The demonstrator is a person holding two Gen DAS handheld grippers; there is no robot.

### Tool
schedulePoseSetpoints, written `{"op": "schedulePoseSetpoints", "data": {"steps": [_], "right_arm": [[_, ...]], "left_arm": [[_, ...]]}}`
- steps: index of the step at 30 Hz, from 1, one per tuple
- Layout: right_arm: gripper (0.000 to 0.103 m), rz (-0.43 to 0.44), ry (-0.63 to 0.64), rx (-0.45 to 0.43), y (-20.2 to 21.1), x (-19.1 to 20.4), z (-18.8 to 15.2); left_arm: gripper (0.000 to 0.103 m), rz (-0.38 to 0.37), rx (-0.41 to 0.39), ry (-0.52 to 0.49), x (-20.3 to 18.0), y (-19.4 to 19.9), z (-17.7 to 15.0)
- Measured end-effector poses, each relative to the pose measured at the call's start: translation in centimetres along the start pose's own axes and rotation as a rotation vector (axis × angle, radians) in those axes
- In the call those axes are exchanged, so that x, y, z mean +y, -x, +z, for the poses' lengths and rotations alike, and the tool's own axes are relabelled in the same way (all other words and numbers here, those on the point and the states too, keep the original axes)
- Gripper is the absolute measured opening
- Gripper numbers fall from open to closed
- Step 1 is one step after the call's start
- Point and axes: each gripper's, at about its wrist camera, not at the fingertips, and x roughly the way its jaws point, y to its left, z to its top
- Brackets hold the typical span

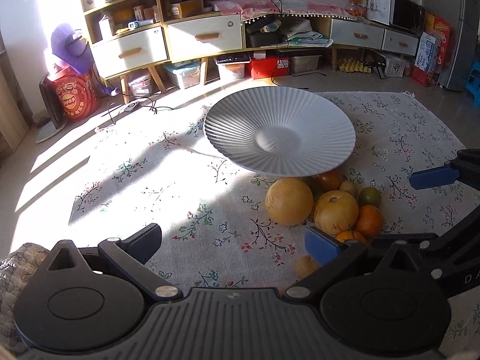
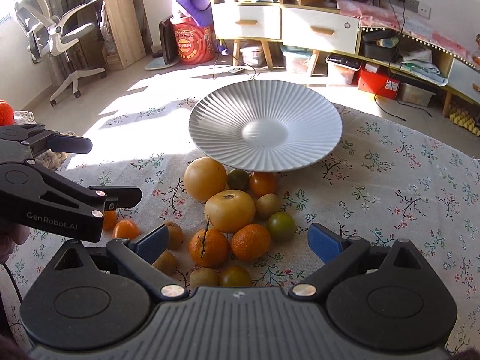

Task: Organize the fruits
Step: 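Grasp the large yellow grapefruit with the left gripper while the right gripper grasps a brown pear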

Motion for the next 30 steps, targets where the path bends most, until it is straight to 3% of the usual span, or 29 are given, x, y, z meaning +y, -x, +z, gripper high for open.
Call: {"op": "schedulePoseSetpoints", "data": {"steps": [9, 17, 23, 30], "right_arm": [[0.076, 0.102, 0.005, -0.012, -0.7, -0.3, 0.1], [0.058, 0.107, -0.015, 0.011, -1.8, -0.3, 0.4], [0.052, 0.089, -0.019, 0.022, -2.1, 0.0, 0.4], [0.045, 0.028, -0.025, 0.05, -3.1, 0.1, 0.5]], "left_arm": [[0.079, -0.202, -0.014, 0.088, 1.1, -3.0, 0.7], [0.071, -0.292, -0.036, 0.127, 1.0, -4.2, 1.4], [0.064, -0.331, -0.011, 0.176, 0.8, -5.3, 1.8], [0.059, -0.322, 0.017, 0.171, 0.2, -5.8, 1.7]]}}
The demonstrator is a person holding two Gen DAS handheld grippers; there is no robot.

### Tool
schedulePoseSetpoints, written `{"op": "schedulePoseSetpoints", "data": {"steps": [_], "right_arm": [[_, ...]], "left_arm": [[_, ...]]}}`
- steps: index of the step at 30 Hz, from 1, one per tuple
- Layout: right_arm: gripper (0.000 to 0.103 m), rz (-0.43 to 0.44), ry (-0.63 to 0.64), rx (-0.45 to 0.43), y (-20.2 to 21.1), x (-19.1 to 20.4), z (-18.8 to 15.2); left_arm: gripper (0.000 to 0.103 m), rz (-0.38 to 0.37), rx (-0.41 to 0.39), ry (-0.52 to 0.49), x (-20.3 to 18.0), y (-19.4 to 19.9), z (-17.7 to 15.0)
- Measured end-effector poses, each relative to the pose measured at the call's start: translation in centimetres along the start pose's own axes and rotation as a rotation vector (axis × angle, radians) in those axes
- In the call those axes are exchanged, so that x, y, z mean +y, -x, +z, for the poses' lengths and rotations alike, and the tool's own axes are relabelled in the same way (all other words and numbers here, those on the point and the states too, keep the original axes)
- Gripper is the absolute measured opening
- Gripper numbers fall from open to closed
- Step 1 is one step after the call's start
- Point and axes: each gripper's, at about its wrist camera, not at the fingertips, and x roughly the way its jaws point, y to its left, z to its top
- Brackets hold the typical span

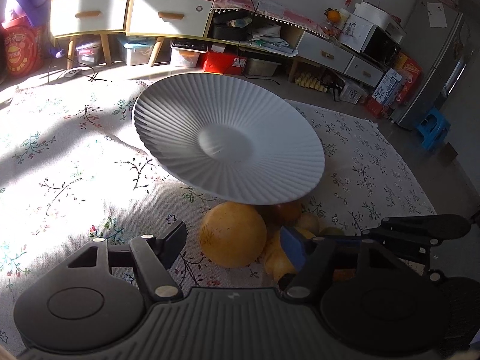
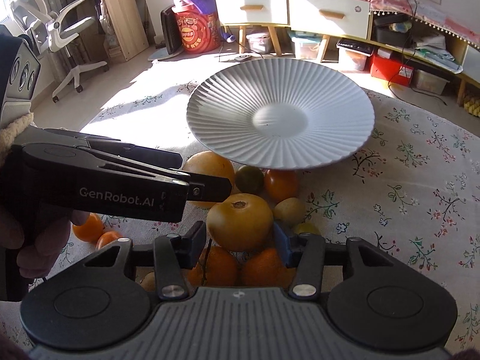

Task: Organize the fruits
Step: 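Grasp the large yellow grapefruit with the left gripper while the right gripper grasps a brown pear, then lift and carry the grapefruit and pear with both grippers toward the white plate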

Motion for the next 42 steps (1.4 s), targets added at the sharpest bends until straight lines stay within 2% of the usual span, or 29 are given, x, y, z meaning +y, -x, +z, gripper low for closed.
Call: {"op": "schedulePoseSetpoints", "data": {"steps": [6, 10, 18, 23, 26, 34, 37, 42], "right_arm": [[0.045, -0.013, -0.01, -0.01, -0.1, 0.1, 0.1], [0.045, -0.02, -0.006, -0.016, -0.1, 0.3, -0.1], [0.042, -0.027, -0.01, -0.016, 0.3, 0.4, 0.0], [0.034, -0.017, -0.009, -0.028, 0.7, 0.4, 0.2], [0.032, -0.013, -0.001, -0.019, 0.8, 0.5, 0.3], [0.05, -0.025, -0.029, -0.012, -0.4, 0.6, 0.5], [0.051, -0.047, -0.022, -0.007, -1.0, 0.8, 0.5], [0.046, -0.059, -0.024, -0.03, -1.1, 0.8, 0.3]], "left_arm": [[0.05, -0.003, -0.003, 0.027, 0.2, 0.1, 0.1], [0.039, -0.001, 0.007, 0.043, 0.4, 0.1, 0.0], [0.037, 0.014, 0.014, 0.044, 0.3, 0.8, -0.2], [0.037, 0.031, 0.04, 0.058, 0.6, 1.3, -0.3], [0.037, 0.035, 0.052, 0.075, 0.8, 1.5, -0.3], [0.037, 0.084, 0.079, 0.113, 1.3, 1.8, 0.0], [0.037, 0.096, 0.085, 0.121, 1.5, 1.7, 0.0], [0.037, 0.1, 0.09, 0.12, 1.5, 1.9, -0.1]]}}
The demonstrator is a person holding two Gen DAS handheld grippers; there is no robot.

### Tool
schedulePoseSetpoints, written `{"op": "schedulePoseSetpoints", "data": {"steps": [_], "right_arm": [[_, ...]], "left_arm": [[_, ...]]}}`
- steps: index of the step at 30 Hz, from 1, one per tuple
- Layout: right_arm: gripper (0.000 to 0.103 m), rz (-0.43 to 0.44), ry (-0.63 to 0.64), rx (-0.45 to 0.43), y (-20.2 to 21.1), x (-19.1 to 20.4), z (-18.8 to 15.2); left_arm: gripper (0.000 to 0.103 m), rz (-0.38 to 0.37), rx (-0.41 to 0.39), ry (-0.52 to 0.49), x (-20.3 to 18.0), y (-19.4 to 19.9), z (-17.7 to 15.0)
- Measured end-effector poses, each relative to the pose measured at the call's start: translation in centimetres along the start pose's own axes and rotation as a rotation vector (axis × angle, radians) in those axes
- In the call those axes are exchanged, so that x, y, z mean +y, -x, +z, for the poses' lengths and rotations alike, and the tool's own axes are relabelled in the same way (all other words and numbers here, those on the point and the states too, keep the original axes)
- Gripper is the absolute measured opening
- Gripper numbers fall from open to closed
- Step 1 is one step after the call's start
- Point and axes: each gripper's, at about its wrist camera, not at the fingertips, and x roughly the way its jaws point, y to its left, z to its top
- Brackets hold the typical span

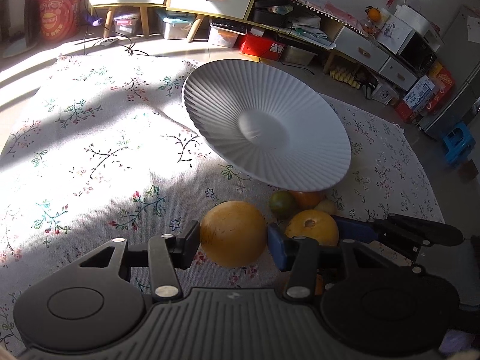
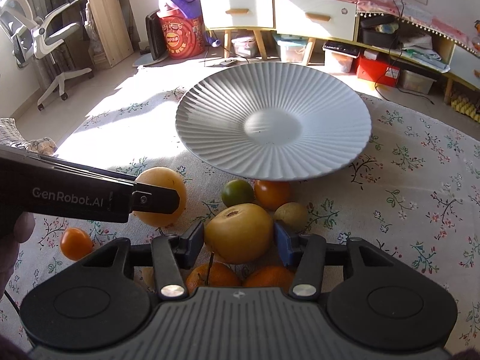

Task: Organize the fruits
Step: 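Lift and carry the grapefruit and pear with both grippers toward the white plate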

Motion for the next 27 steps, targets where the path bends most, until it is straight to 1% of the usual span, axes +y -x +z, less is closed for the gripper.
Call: {"op": "schedulePoseSetpoints", "data": {"steps": [5, 12, 18, 22, 25, 27], "right_arm": [[0.046, 0.004, 0.0, -0.007, 0.8, 0.1, -0.2], [0.046, 0.051, -0.047, -0.04, 2.6, -0.6, 0.6], [0.046, 0.068, -0.088, -0.105, 4.3, -2.0, 1.6], [0.046, 0.049, -0.106, -0.137, 4.1, -3.4, 2.8], [0.046, 0.059, -0.124, -0.154, 3.4, -4.5, 3.5], [0.046, 0.048, -0.122, -0.158, 2.7, -5.0, 3.7]], "left_arm": [[0.036, -0.015, -0.007, -0.004, -0.1, 0.7, 0.1], [0.036, -0.039, -0.035, -0.01, -0.3, 2.1, 0.1], [0.036, -0.051, -0.082, -0.022, -0.8, 3.2, 0.9], [0.036, -0.053, -0.105, -0.028, -1.4, 2.8, 2.3], [0.036, -0.049, -0.109, -0.023, -1.8, 1.7, 3.6], [0.036, -0.051, -0.109, -0.017, -1.9, 0.8, 4.4]]}}
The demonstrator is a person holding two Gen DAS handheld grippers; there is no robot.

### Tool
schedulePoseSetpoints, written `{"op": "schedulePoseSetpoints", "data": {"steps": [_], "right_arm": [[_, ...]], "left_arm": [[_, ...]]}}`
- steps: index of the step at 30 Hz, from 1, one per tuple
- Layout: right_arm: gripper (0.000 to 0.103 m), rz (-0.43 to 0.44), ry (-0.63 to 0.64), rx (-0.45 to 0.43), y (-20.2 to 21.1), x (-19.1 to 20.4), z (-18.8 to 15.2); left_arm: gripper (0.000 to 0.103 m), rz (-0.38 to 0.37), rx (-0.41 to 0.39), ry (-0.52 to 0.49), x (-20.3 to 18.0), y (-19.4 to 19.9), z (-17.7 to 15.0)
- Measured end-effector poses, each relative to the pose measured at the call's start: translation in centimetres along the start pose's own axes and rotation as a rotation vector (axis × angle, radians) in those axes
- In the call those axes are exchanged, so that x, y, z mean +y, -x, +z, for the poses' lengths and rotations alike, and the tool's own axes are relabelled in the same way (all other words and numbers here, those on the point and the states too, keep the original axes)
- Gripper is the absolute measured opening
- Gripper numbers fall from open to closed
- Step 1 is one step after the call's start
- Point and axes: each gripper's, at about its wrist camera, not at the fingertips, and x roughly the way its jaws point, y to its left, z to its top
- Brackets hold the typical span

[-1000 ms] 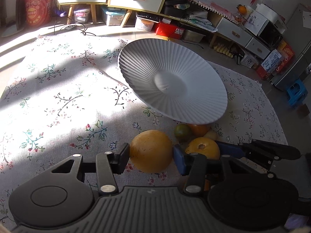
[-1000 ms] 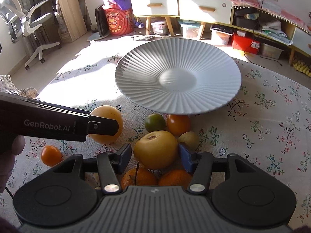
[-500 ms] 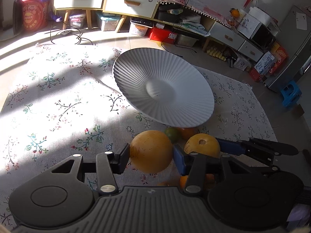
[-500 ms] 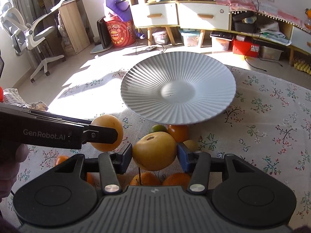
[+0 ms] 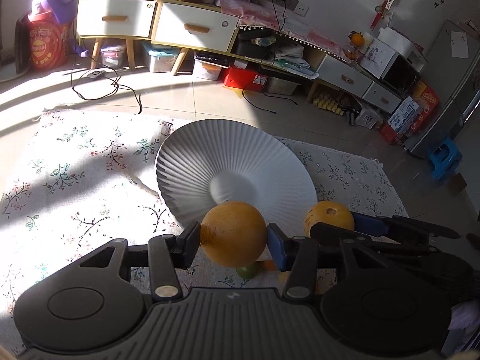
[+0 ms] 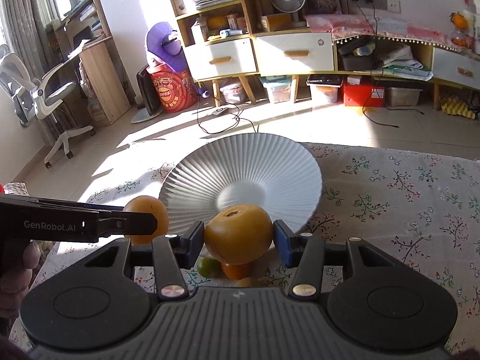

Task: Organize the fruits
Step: 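Lift and carry the grapefruit and pear with both grippers toward the white plate, then lower both fruits onto the white plate and open both grippers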

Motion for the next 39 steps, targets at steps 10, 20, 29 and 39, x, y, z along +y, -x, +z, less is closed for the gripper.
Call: {"op": "schedulePoseSetpoints", "data": {"steps": [10, 20, 29, 39], "right_arm": [[0.046, -0.033, 0.081, -0.012, -3.3, -1.0, 0.8], [0.046, -0.058, 0.178, 0.019, -5.6, -0.1, 0.8], [0.046, -0.049, 0.18, 0.025, -6.2, -0.2, 1.0], [0.059, -0.049, 0.168, 0.025, -5.7, 0.1, 1.6]], "left_arm": [[0.036, 0.017, 0.002, 0.024, -0.2, -5.1, 2.4], [0.036, 0.055, 0.025, 0.051, -0.2, -7.4, 3.6], [0.037, 0.05, 0.035, 0.078, -0.1, -7.6, 3.9], [0.051, 0.028, 0.02, 0.024, -0.9, -6.7, 4.2]]}}
